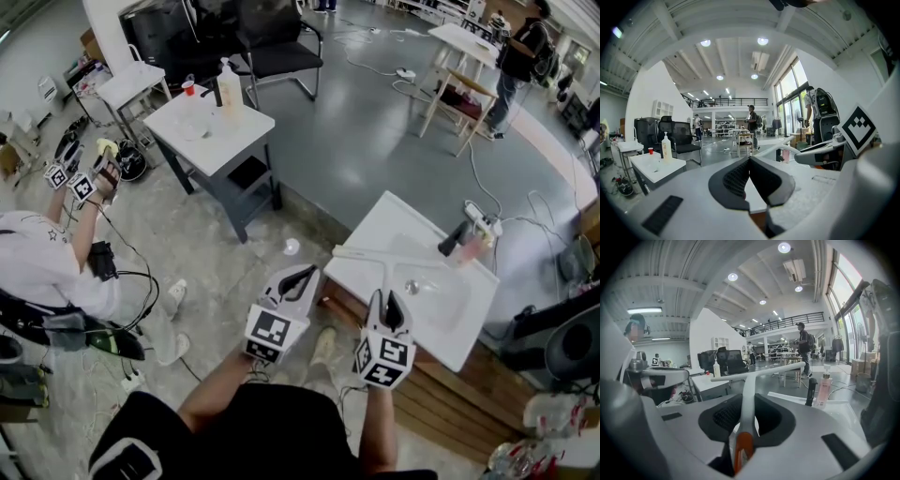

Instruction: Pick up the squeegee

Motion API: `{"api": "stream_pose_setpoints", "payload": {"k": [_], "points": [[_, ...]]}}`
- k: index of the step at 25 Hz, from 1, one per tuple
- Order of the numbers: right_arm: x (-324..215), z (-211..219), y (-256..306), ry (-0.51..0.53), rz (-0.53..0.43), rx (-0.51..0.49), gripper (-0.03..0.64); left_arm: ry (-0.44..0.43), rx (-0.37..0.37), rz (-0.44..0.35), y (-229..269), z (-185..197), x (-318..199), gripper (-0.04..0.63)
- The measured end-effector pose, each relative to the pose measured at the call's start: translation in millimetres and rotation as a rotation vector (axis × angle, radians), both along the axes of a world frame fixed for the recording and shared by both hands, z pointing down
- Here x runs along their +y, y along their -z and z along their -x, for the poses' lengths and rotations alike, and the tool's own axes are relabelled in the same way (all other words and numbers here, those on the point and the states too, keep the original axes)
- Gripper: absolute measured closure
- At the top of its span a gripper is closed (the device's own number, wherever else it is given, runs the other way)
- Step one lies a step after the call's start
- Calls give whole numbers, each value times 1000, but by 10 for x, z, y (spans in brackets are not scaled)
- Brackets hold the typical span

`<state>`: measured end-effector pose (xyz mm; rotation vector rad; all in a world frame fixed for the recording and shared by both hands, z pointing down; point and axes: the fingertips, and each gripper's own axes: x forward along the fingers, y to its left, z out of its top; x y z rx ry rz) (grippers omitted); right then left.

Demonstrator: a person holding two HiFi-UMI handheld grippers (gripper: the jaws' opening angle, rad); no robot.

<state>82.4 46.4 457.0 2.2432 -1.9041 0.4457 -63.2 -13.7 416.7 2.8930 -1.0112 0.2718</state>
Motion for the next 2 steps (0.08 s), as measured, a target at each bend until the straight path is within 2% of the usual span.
{"api": "stream_pose_setpoints", "payload": {"k": [2], "points": [[-16, 20, -7, -2, 1, 1, 540, -2, -1, -2, -2, 21, -21, 592]]}}
